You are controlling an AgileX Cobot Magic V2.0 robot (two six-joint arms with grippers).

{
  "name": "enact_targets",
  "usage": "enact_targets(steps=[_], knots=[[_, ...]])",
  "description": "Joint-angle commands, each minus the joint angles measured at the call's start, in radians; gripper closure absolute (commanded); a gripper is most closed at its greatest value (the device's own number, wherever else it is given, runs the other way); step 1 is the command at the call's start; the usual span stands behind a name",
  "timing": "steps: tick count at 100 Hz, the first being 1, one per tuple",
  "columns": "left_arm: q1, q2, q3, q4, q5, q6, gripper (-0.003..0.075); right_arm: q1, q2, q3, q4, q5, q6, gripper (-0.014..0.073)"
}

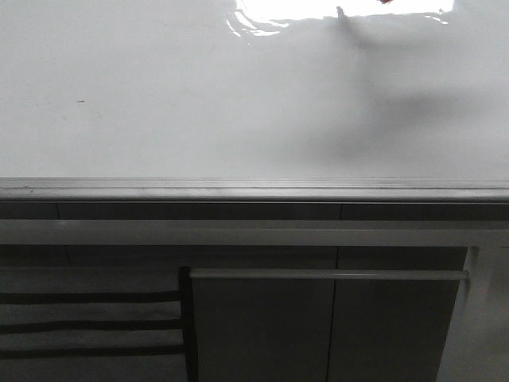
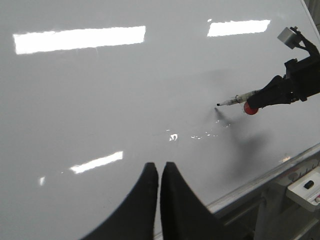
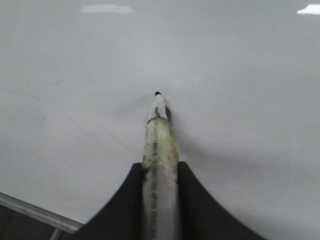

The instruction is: Write number 0 on whiteboard

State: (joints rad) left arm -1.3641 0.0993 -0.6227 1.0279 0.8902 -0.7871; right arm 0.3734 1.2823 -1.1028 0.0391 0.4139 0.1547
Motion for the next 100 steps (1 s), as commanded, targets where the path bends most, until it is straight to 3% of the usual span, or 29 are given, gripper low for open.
enact_targets(steps=[1,31,65,100], knots=[[-0.002,0.017,-0.018,0.029,-0.049,-0.010,0.0740,-0.007,-0.006,-0.037,-0.006,-0.090,0.003,0.0641],[-0.002,0.017,-0.018,0.025,-0.049,-0.010,0.0740,0.001,0.039,-0.037,0.004,-0.082,0.003,0.0641],[-0.002,0.017,-0.018,0.025,-0.049,-0.010,0.0740,0.094,0.065,-0.037,-0.005,0.032,-0.008,0.0641],[-0.002,0.017,-0.018,0.021,-0.049,-0.010,0.0740,0.055,0.046,-0.037,-0.039,0.186,-0.008,0.0641]])
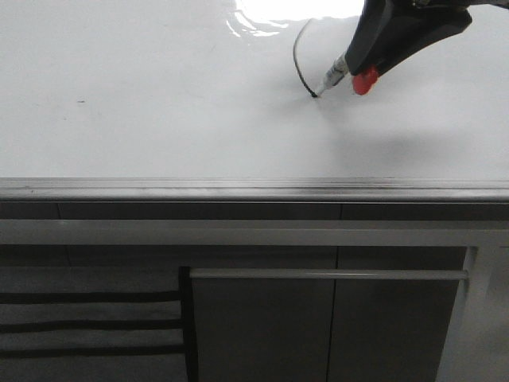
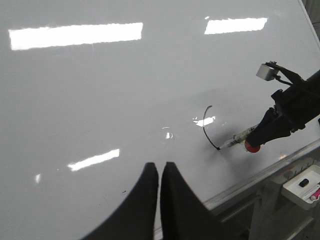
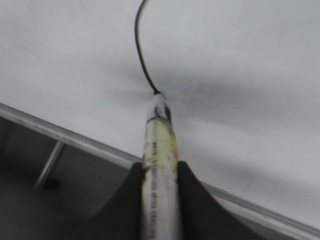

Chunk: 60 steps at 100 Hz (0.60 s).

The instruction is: Write number 0 on whiteboard

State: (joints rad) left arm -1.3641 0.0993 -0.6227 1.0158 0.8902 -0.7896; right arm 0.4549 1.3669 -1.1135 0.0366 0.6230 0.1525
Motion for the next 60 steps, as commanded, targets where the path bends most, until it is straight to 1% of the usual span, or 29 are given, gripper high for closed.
enact_targets(steps=[1,30,60], knots=[[-0.002,0.017,-0.018,0.033,-0.049,-0.007,0.0740,-0.029,-0.041,-0.026,-0.037,-0.020,-0.004,0.0641],[-0.002,0.017,-0.018,0.033,-0.049,-0.007,0.0740,-0.115,-0.083,-0.026,-0.100,0.038,-0.004,0.0641],[-0.002,0.017,-0.018,0.033,-0.049,-0.007,0.0740,-0.170,-0.100,-0.035,-0.122,-0.032,0.006,0.0641]])
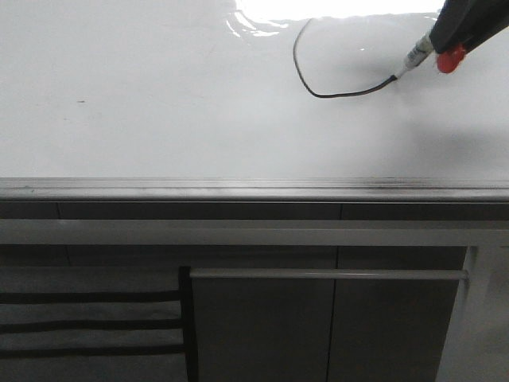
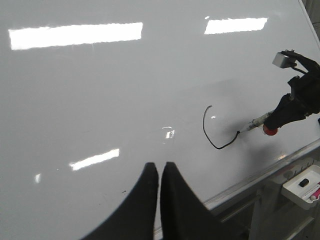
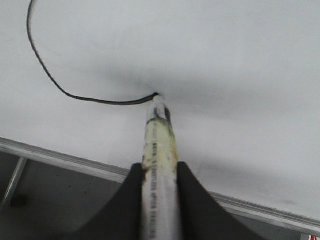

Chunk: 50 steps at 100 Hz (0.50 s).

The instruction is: Write number 0 on whiteboard

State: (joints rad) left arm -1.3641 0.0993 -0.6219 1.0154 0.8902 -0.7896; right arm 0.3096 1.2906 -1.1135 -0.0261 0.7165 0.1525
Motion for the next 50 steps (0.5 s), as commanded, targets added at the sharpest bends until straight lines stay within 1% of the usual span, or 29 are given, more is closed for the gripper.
enact_targets(steps=[1,19,50], knots=[[-0.002,0.017,-0.019,0.033,-0.049,-0.007,0.0740,-0.025,-0.024,-0.036,-0.059,-0.128,0.006,0.0641],[-0.002,0.017,-0.019,0.033,-0.049,-0.007,0.0740,-0.025,-0.024,-0.066,-0.059,-0.189,0.006,0.0641],[-0.002,0.017,-0.019,0.033,-0.049,-0.007,0.0740,-0.019,0.013,-0.134,-0.045,-0.189,0.006,0.0641]])
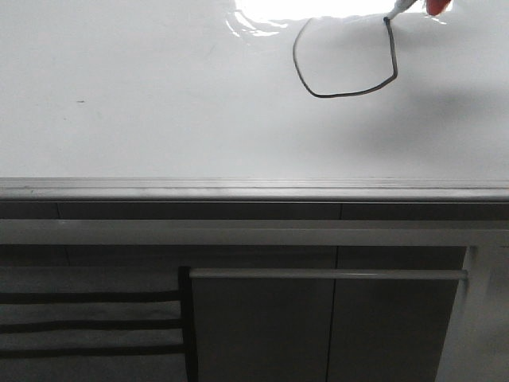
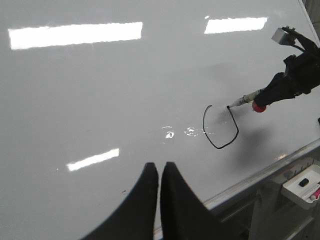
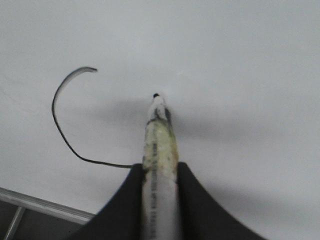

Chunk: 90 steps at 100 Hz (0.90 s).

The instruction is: Write number 0 on whiteboard

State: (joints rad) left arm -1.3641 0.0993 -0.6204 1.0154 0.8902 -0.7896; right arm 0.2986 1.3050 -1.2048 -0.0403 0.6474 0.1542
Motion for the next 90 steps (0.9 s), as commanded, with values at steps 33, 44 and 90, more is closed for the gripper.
enact_targets(steps=[33,44,90], knots=[[-0.002,0.017,-0.021,0.033,-0.049,-0.007,0.0740,0.073,0.031,-0.043,-0.027,-0.179,0.004,0.0641],[-0.002,0.017,-0.021,0.033,-0.049,-0.007,0.0740,0.081,0.043,-0.043,-0.027,-0.177,0.004,0.0641],[-0.002,0.017,-0.021,0.033,-0.049,-0.007,0.0740,0.081,0.059,-0.043,-0.019,-0.222,0.004,0.0641]])
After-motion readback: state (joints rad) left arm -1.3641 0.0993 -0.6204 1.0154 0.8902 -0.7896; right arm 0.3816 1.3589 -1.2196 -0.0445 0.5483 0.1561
